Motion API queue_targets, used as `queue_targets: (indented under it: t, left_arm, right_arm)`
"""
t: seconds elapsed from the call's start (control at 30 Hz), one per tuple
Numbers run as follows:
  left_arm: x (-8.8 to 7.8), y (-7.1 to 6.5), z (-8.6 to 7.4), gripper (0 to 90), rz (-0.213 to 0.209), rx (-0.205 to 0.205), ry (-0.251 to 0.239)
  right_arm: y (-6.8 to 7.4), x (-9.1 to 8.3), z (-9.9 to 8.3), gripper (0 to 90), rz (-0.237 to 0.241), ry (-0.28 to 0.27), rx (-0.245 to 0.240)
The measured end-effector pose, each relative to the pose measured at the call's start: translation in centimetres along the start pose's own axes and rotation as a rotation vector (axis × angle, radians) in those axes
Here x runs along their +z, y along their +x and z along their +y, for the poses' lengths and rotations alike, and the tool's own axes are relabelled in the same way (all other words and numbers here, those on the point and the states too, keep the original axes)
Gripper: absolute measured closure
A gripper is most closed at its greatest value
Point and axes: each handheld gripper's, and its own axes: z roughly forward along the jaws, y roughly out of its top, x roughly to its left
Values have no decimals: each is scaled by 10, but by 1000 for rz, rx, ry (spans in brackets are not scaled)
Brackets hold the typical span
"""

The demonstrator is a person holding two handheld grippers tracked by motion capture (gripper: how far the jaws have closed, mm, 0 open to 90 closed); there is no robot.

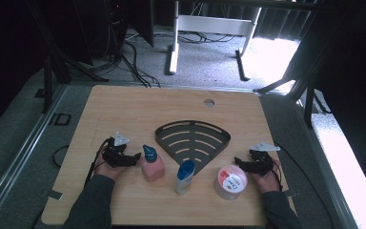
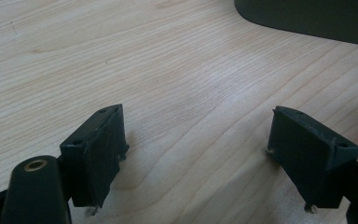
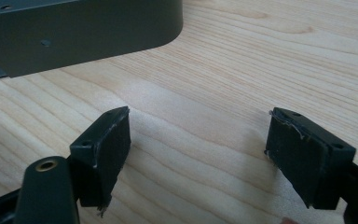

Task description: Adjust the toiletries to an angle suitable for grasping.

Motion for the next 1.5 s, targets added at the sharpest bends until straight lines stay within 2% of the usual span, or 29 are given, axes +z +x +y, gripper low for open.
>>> queue_targets:
  t: [0.1, 0.13, 0.17, 0.2, 0.23, 0.27, 0.3, 0.33, 0.43, 0.53, 0.73, 0.8, 0.83, 1.0, 1.13, 1.3, 1.5]
  left_arm:
    - [0, 0, 0, 192, 3, -3, -2]
    - [-1, 0, -1, 218, 8, -8, -10]
    - [-1, 0, -1, 280, 8, -8, -10]
    - [-3, 1, -2, 280, 6, -9, -22]
    - [-4, 1, -2, 390, 4, -10, -24]
    - [-4, 1, -2, 429, 4, -10, -24]
    - [-6, 1, -2, 429, 8, -24, -19]
    - [-8, 2, -2, 541, 2, -29, -18]
    - [-10, 3, -2, 647, -31, -38, -20]
    - [-13, 1, -1, 702, -49, -27, -29]
    - [-27, -16, 2, 833, -80, 21, -47]
    - [-31, -21, 2, 888, -103, 14, -49]
    - [-32, -23, 2, 894, -122, 11, -53]
    - [-41, -34, 1, 896, -124, 30, -58]
    - [-49, -38, -1, 896, -146, 18, -74]
    - [-59, -41, -7, 896, -133, 17, -81]
    - [-71, -48, -16, 900, -139, 43, -81]
  right_arm:
    - [0, 0, 0, 214, 0, 0, 0]
    - [0, 0, 0, 214, 0, 0, 0]
    - [0, 0, 0, 214, 0, 0, 0]
    - [0, 0, 0, 214, 0, 0, 0]
    - [0, 0, 0, 214, 0, -1, 0]
    - [0, 0, 0, 214, 0, -1, 0]
    - [0, 0, 0, 214, 0, 0, -1]
    - [0, 0, 0, 214, 0, 0, 0]
    - [0, 0, 0, 214, 0, 0, -1]
    - [0, 0, 0, 214, 0, 0, 0]
    - [0, 0, 0, 214, 0, 0, 0]
    - [0, 0, 0, 214, 0, 0, 0]
    - [0, 0, 0, 214, 0, 0, 0]
    - [0, 0, 0, 213, 1, 0, -2]
    - [0, 0, 0, 213, 1, 0, -2]
    - [0, 0, 0, 212, 2, 0, -4]
    - [0, 0, 0, 212, 2, -1, -3]
